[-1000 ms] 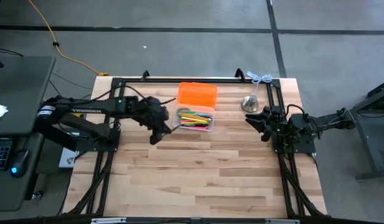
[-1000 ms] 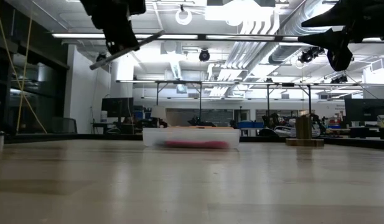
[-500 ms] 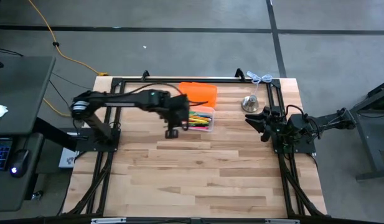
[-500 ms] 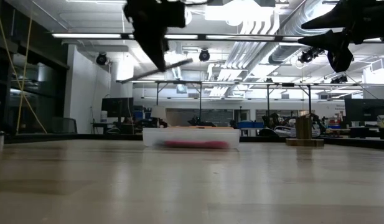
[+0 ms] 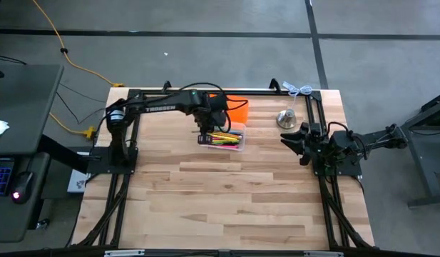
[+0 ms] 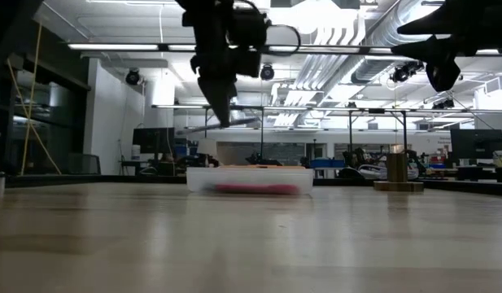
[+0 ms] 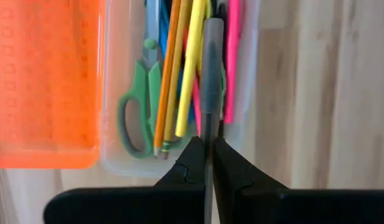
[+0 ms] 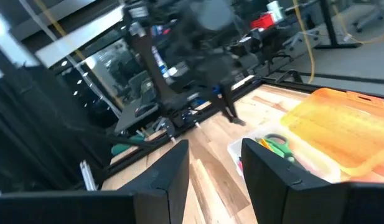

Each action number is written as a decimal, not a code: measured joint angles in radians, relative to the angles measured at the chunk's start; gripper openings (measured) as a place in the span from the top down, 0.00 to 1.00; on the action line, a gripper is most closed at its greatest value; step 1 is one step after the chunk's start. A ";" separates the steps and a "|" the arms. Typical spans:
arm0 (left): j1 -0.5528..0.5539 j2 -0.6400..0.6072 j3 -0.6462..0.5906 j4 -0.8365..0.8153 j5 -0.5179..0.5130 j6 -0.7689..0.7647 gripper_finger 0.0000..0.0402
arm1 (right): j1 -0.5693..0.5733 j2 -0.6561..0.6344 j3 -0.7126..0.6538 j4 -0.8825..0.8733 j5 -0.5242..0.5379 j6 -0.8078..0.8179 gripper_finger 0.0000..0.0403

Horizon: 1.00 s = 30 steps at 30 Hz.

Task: Pick & place school supplies into a supply box
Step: Put the gray pen into the transparent supply box

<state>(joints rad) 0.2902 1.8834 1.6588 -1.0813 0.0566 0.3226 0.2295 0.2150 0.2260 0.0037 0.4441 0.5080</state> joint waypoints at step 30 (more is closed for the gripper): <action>0.004 0.370 0.293 -0.055 -0.047 0.197 0.91 | 0.000 -0.003 0.000 0.000 0.015 -0.177 0.69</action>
<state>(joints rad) 0.2947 2.2533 1.9520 -1.1365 0.0097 0.5198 0.2295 0.2119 0.2260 0.0040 0.4587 0.3314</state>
